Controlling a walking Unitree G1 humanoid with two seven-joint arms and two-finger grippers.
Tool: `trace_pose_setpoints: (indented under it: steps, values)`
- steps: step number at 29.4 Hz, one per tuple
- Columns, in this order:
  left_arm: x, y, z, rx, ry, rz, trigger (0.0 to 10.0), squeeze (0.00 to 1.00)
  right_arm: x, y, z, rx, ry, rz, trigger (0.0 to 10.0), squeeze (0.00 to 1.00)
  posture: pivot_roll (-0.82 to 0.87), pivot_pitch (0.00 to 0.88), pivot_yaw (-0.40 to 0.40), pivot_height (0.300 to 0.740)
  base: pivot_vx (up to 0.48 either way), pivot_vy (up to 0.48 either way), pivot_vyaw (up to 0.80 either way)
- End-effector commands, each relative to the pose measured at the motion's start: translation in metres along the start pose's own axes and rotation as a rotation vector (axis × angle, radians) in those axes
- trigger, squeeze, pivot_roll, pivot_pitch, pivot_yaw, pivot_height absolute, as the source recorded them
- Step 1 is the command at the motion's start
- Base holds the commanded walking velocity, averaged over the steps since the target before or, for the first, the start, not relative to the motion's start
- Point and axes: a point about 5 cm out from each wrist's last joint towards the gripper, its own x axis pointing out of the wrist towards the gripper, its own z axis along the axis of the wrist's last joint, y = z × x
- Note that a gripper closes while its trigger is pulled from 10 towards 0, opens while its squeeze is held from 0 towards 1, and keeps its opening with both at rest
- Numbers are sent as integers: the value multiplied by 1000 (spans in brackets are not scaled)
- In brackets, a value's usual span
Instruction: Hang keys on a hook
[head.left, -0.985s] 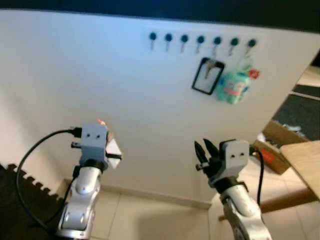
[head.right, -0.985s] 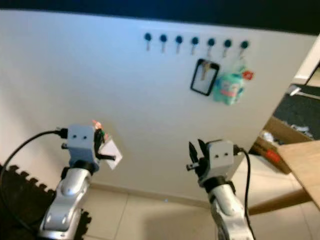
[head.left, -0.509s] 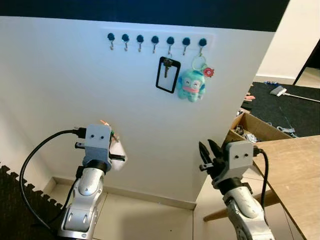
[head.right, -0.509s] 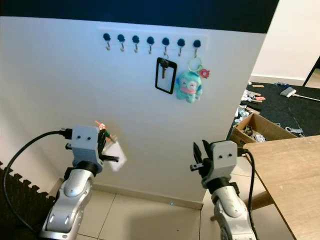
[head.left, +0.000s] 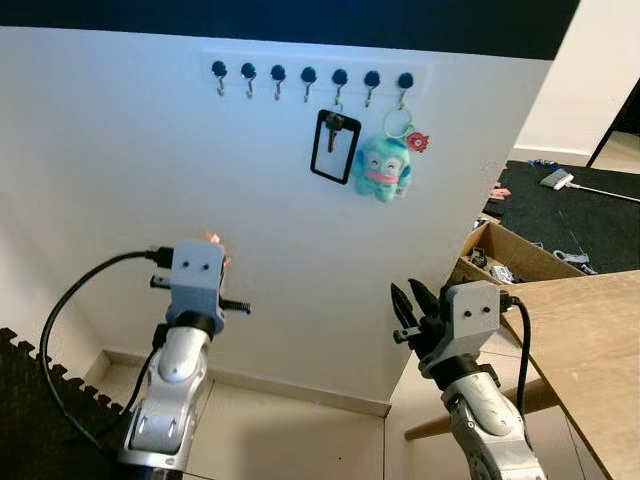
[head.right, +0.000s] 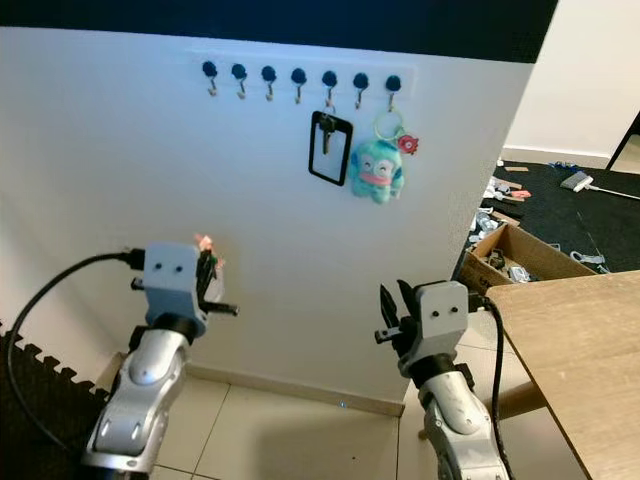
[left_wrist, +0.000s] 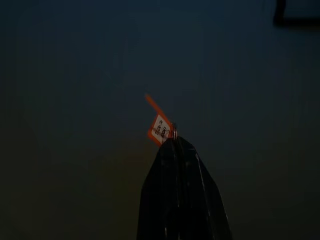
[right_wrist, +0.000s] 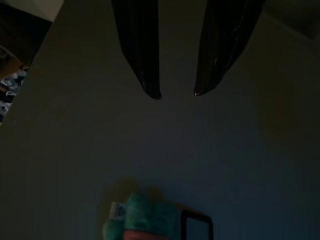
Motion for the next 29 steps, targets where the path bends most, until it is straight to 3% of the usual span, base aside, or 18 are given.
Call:
trace_pose_setpoints:
  steps: [1,5,8,11,12,14,15,16,17,18,19,21,22,23,24,25,27,29]
  values:
    - [5,4,3,16,-9,-17,10000,0,-3,3,-4,0,21,10,10000,0,-23,154,1,740,0,0,0]
    - [21,12,26,-110,-45,-84,10000,0,-4,5,-4,2,24,15,10000,0,-26,166,6,740,0,0,0]
    - [29,23,42,-300,-51,-163,10000,0,-4,6,-3,6,23,14,10000,0,-24,170,13,740,0,0,0]
    - [33,32,43,-207,-54,-162,10000,0,-5,6,-4,8,24,11,10000,0,-24,170,13,740,0,0,0]
    - [36,41,42,-341,-27,-116,10000,0,-5,6,-4,9,25,10,10000,0,-20,172,16,740,0,0,0]
    - [35,48,42,-207,-51,-137,10000,0,-5,6,-4,11,25,9,10000,0,-18,173,17,740,0,0,0]
    - [38,54,38,-319,-5,-71,10000,0,-5,6,-4,12,26,9,10000,0,-12,172,16,740,0,0,0]
    - [38,54,38,-319,-5,-71,10000,0,-5,6,-4,12,26,9,10000,0,-12,172,16,740,0,0,0]
    - [39,57,34,-394,31,-28,10000,0,-5,6,-5,12,26,9,10000,0,-7,172,18,740,0,0,0]
    - [35,50,32,-250,38,-102,10000,0,-4,7,-5,12,27,10,10000,0,-8,173,19,740,0,0,0]
    - [35,50,32,-250,38,-102,10000,0,-4,7,-5,12,27,10,10000,0,-8,173,19,740,0,0,0]
    - [36,54,36,-317,27,-80,10000,0,-4,7,-5,12,25,12,10000,0,-12,175,18,740,0,0,0]
    - [41,68,48,-453,-43,-12,10000,0,-3,7,-4,13,24,13,10000,0,-1,165,14,740,0,0,0]
    - [41,68,48,-453,-43,-12,10000,0,-3,7,-4,13,24,13,10000,0,-1,165,14,740,0,0,0]
    - [44,80,56,-574,-92,41,10000,0,-2,7,-4,13,22,13,10000,0,0,164,14,740,0,0,0]
    - [40,61,48,-293,-34,-101,10000,0,-1,8,-5,14,23,18,10000,0,-1,167,21,740,0,0,0]
    - [40,61,48,-293,-34,-101,10000,0,-1,8,-5,14,23,18,10000,0,-1,167,21,740,0,0,0]
    - [49,83,72,-681,-152,16,10000,0,0,9,-4,16,15,21,10000,0,2,158,21,740,0,0,0]
